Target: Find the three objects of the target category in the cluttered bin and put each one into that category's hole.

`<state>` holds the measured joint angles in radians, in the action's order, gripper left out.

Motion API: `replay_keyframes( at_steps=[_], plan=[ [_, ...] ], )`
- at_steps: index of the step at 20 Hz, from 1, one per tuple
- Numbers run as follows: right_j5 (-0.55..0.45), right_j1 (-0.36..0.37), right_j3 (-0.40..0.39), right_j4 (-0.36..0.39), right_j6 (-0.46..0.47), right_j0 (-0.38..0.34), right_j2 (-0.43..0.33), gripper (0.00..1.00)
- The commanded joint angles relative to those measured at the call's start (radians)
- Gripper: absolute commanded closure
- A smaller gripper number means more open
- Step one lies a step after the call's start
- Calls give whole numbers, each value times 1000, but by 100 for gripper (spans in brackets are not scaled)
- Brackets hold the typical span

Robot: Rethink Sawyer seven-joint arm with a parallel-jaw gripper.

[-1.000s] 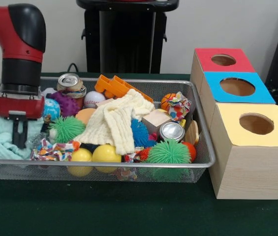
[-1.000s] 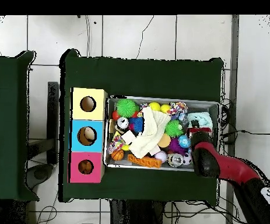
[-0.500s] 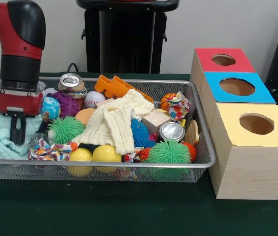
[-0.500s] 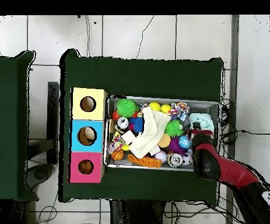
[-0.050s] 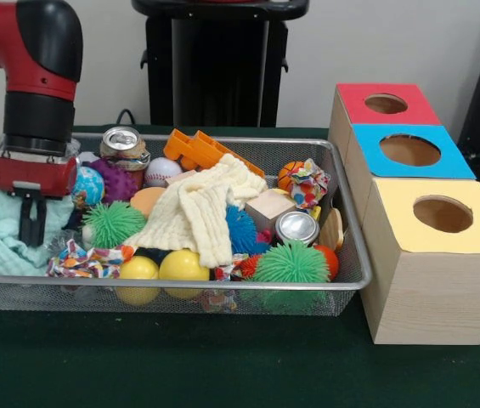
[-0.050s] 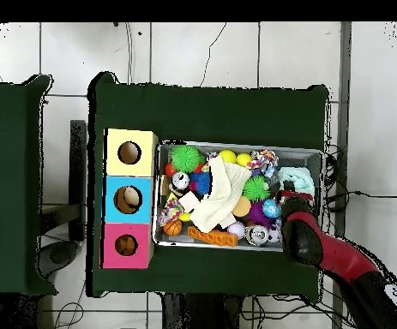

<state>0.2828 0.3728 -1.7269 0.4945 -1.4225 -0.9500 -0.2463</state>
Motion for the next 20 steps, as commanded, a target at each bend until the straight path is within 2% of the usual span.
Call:
replay_keyframes(
  at_steps=[1, 10, 20],
  plan=[
    [-166, -119, -259, -15, -204, 27, 170, 100],
    [-184, -85, -337, -94, -207, 14, 161, 100],
    [-197, -18, -420, -188, -223, 51, 172, 100]
  ],
)
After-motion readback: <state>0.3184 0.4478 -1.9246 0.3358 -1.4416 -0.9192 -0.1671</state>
